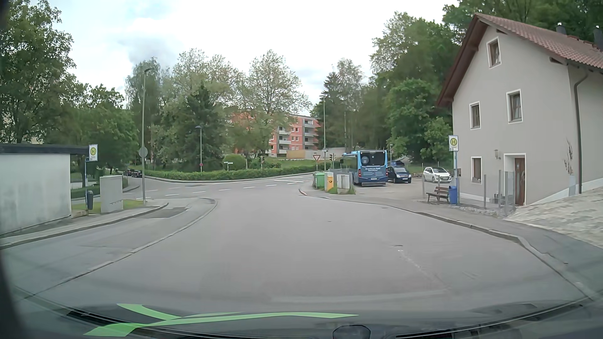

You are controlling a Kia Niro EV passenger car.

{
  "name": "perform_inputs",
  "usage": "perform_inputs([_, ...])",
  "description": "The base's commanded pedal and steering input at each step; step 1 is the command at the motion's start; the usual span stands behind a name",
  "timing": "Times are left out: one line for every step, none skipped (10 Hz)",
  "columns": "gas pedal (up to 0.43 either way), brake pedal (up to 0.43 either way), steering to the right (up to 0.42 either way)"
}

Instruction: Follow the waypoints while adhering to traffic rules and regulations

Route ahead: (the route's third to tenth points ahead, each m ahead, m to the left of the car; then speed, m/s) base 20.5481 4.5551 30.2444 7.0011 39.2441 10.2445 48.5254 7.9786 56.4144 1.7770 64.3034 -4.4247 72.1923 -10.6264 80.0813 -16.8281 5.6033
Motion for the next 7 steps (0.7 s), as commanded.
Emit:
perform_inputs([0.0, 0.146, -0.035])
perform_inputs([0.0, 0.134, -0.034])
perform_inputs([0.0, 0.122, -0.028])
perform_inputs([0.0, 0.061, -0.022])
perform_inputs([0.0, 0.012, -0.016])
perform_inputs([0.0, 0.006, -0.014])
perform_inputs([0.0, 0.0, -0.011])
